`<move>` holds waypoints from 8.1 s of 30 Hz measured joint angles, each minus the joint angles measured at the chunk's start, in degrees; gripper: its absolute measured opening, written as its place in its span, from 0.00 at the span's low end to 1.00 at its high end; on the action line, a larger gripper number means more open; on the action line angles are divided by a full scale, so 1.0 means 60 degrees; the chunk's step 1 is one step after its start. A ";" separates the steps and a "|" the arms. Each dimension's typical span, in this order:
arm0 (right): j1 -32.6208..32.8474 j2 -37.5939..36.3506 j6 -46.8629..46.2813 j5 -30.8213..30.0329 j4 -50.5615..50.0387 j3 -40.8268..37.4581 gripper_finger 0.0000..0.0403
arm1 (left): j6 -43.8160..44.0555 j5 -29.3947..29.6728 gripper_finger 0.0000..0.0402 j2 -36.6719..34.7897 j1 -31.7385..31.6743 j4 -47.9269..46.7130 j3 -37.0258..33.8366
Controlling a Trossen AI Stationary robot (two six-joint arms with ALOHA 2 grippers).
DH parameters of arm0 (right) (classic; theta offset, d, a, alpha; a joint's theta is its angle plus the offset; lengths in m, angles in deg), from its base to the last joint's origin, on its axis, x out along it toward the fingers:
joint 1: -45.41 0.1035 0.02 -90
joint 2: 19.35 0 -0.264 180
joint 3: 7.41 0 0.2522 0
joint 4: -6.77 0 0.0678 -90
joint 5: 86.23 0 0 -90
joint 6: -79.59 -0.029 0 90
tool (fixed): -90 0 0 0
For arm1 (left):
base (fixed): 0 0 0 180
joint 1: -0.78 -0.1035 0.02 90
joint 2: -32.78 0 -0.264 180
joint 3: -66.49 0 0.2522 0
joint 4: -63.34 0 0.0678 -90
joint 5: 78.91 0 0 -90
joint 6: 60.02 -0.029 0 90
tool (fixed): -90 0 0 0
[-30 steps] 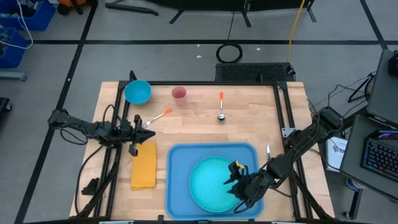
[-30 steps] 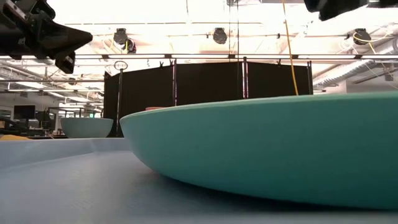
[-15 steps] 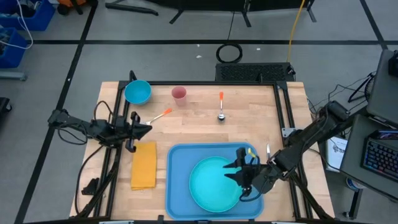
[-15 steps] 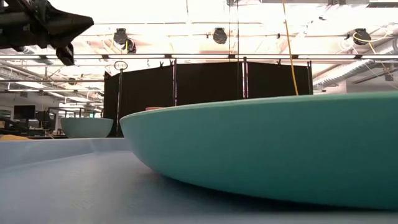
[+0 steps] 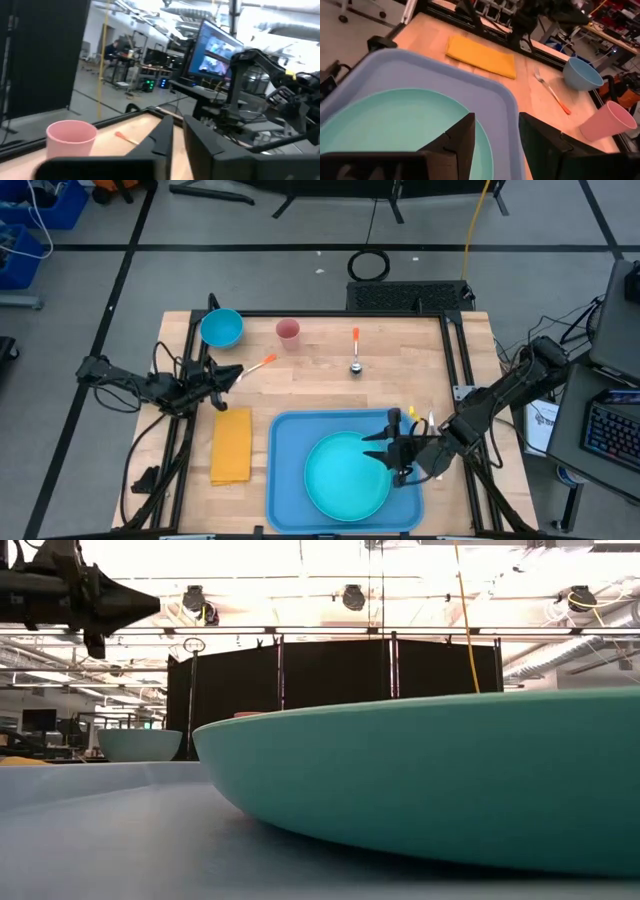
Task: Set up tray
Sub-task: Put the blue bowl on top of the light blue serving tray
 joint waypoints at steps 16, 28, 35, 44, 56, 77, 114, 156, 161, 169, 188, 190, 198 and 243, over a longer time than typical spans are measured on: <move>-0.0111 -0.1860 0.1288 0.0004 0.5065 -0.3198 0.36 | 0.2206 0.1038 0.51 0.1835 -0.0594 -0.2488 0.1585; -0.0151 -0.2064 0.1515 0.0004 0.6593 -0.4004 0.36 | 0.4032 0.0062 0.48 0.4934 -0.2369 -0.7975 0.5025; -0.0151 -0.2061 0.1515 0.0007 0.6600 -0.4004 0.35 | 0.4571 -0.1305 0.48 0.6046 -0.4354 -0.9875 0.6230; -0.0158 -0.2061 0.1515 0.0005 0.6669 -0.4004 0.35 | 0.3399 -0.3028 0.48 0.7534 -0.6824 -1.0130 0.6899; -0.0158 -0.2061 0.1512 0.0007 0.6645 -0.4004 0.35 | 0.2097 -0.4010 0.48 0.8993 -0.9455 -1.0705 0.7634; -0.0158 -0.2057 0.1417 0.0007 0.6551 -0.4004 0.35 | 0.1129 -0.4331 0.48 1.0702 -1.0674 -1.0465 0.7646; -0.0482 -0.2057 0.0903 0.0015 0.6138 -0.4004 0.35 | 0.0525 -0.4812 0.42 1.1668 -1.0944 -1.0054 0.7628; -0.0495 -0.2057 0.0939 0.0015 0.6110 -0.4004 0.35 | -0.0523 -0.2924 0.02 1.0383 -0.8239 -1.0302 0.7628; -0.0540 -0.2057 0.0936 0.0011 0.6087 -0.4004 0.35 | -0.0438 -0.2904 0.02 0.9020 -0.7832 -1.0007 0.7628; -0.0540 -0.2057 0.0936 0.0011 0.6087 -0.4004 0.35 | 0.0342 -0.4309 0.02 0.7222 -0.7132 -0.8638 0.7628; -0.0540 -0.2057 0.0936 0.0012 0.6083 -0.4004 0.35 | 0.1685 -0.6987 0.02 0.6912 -0.4871 -0.5036 0.7635; -0.0540 -0.2057 0.0936 0.0013 0.6083 -0.4004 0.35 | 0.1686 -0.6976 0.02 0.6953 -0.4544 -0.4866 0.7635; -0.0540 -0.2057 0.0936 0.0012 0.6083 -0.4004 0.35 | 0.2037 -0.6878 0.02 0.7773 -0.3250 -0.4002 0.7635; -0.0544 -0.2057 0.0972 0.0007 0.6086 -0.4000 0.35 | 0.3041 -0.6475 0.02 1.1892 0.0027 -0.1928 0.8209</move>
